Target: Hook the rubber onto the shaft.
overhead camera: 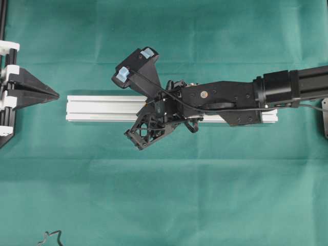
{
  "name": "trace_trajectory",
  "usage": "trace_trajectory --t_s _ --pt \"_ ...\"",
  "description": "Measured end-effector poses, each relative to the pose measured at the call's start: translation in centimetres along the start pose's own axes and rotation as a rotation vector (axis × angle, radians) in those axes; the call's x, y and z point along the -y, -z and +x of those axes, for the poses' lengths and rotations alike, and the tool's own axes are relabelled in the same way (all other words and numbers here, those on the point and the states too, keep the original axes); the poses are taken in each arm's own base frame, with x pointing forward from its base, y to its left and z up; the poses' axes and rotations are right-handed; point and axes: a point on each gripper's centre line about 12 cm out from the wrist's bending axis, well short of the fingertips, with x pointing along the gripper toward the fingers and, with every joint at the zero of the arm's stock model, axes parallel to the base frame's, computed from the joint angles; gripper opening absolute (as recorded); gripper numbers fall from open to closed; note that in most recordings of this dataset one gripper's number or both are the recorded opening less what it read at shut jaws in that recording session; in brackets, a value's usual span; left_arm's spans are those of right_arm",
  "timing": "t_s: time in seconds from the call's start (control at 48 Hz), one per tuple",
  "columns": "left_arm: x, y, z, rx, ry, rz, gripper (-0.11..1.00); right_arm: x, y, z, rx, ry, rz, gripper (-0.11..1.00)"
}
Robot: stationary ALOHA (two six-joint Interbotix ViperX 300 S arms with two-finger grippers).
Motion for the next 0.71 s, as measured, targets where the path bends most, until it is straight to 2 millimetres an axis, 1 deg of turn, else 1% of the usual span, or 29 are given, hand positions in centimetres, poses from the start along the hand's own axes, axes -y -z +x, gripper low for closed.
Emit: trace_trajectory --t_s 0.396,0.709 --pt "0.0 0.0 0.0 0.000 0.001 0.001 0.00 0.6 -1.0 0.9 0.030 0.008 -0.006 0.06" --pt "0.0 0.0 0.0 0.002 0.000 0.000 0.00 0.6 -1.1 1.2 0.039 -0.002 -0.009 0.06"
